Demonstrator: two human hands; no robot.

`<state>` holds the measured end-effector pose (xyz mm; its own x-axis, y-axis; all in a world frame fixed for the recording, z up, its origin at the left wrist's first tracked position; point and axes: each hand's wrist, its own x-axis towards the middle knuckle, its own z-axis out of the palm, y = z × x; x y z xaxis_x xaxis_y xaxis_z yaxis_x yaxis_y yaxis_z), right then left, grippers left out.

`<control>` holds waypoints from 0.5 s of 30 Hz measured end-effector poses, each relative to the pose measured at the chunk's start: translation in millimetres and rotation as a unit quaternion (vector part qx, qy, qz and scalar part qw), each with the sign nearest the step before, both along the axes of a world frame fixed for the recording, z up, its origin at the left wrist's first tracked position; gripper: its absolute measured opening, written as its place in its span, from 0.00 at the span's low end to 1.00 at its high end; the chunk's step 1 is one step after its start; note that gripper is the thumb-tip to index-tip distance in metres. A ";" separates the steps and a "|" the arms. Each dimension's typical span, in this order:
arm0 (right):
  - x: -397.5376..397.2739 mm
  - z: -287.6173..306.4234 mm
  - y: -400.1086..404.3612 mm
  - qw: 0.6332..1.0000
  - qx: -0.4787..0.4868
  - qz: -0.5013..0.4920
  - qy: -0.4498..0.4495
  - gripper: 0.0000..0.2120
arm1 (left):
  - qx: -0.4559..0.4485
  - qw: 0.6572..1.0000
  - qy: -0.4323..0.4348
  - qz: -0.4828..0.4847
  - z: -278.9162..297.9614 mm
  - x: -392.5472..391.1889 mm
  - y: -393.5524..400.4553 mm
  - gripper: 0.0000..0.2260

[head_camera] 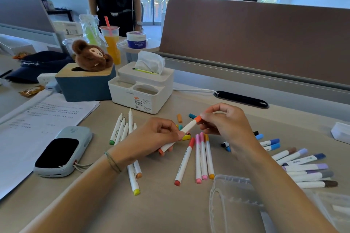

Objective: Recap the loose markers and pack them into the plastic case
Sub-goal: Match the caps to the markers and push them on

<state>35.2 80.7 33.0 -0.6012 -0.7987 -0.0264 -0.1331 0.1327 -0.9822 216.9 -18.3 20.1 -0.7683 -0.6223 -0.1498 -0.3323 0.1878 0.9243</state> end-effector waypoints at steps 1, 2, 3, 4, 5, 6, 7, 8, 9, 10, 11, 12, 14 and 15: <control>0.8 -0.4 0.1 1.000 -0.001 0.007 0.008 0.03 | -0.002 1.000 0.005 0.002 -0.8 -0.6 0.7 0.08; 1.8 -0.1 0.5 1.000 -0.005 0.017 0.015 0.04 | -0.005 1.000 0.010 0.005 -1.5 -1.2 2.1 0.08; 3.0 0.5 1.1 0.999 -0.010 0.031 0.020 0.05 | -0.008 1.000 0.014 0.009 -2.5 -1.7 3.1 0.09; 4.7 1.1 1.7 0.999 -0.015 0.048 0.022 0.08 | -0.012 1.000 0.018 0.014 -3.9 -2.1 4.1 0.09; 6.9 1.4 2.2 0.998 -0.017 0.064 0.024 0.11 | -0.014 0.999 0.024 0.017 -5.1 -2.6 4.9 0.09; 9.7 1.0 2.4 0.996 -0.015 0.077 0.034 0.15 | -0.012 0.999 0.032 0.016 -6.6 -3.1 5.9 0.09; 12.9 -0.2 2.5 0.995 -0.006 0.086 0.057 0.18 | -0.008 0.999 0.042 0.014 -7.9 -3.7 7.0 0.10; 16.4 -2.1 2.3 0.992 0.003 0.090 0.087 0.22 | -0.006 0.999 0.050 0.014 -9.4 -4.5 8.4 0.10; 19.9 -4.1 1.9 0.989 0.007 0.090 0.116 0.25 | -0.005 0.998 0.056 0.017 -10.5 -5.6 9.7 0.12; 23.2 -5.5 1.5 0.987 0.003 0.087 0.136 0.27 | -0.002 0.998 0.061 0.023 -11.0 -6.7 11.5 0.14; 25.6 -6.5 1.0 0.985 -0.005 0.081 0.149 0.27 | 0.001 0.997 0.066 0.028 -11.0 -7.7 13.0 0.15; 26.4 -6.8 0.3 0.985 -0.015 0.073 0.153 0.27 | 0.003 0.997 0.071 0.030 -10.1 -8.9 14.5 0.15; 24.0 -6.4 0.2 0.987 -0.030 0.052 0.148 0.26 | -0.007 0.997 0.070 0.025 -7.6 -10.0 16.6 0.15; 22.2 -5.1 0.7 0.988 -0.032 0.042 0.144 0.25 | -0.016 0.997 0.067 0.021 -6.2 -10.2 16.5 0.15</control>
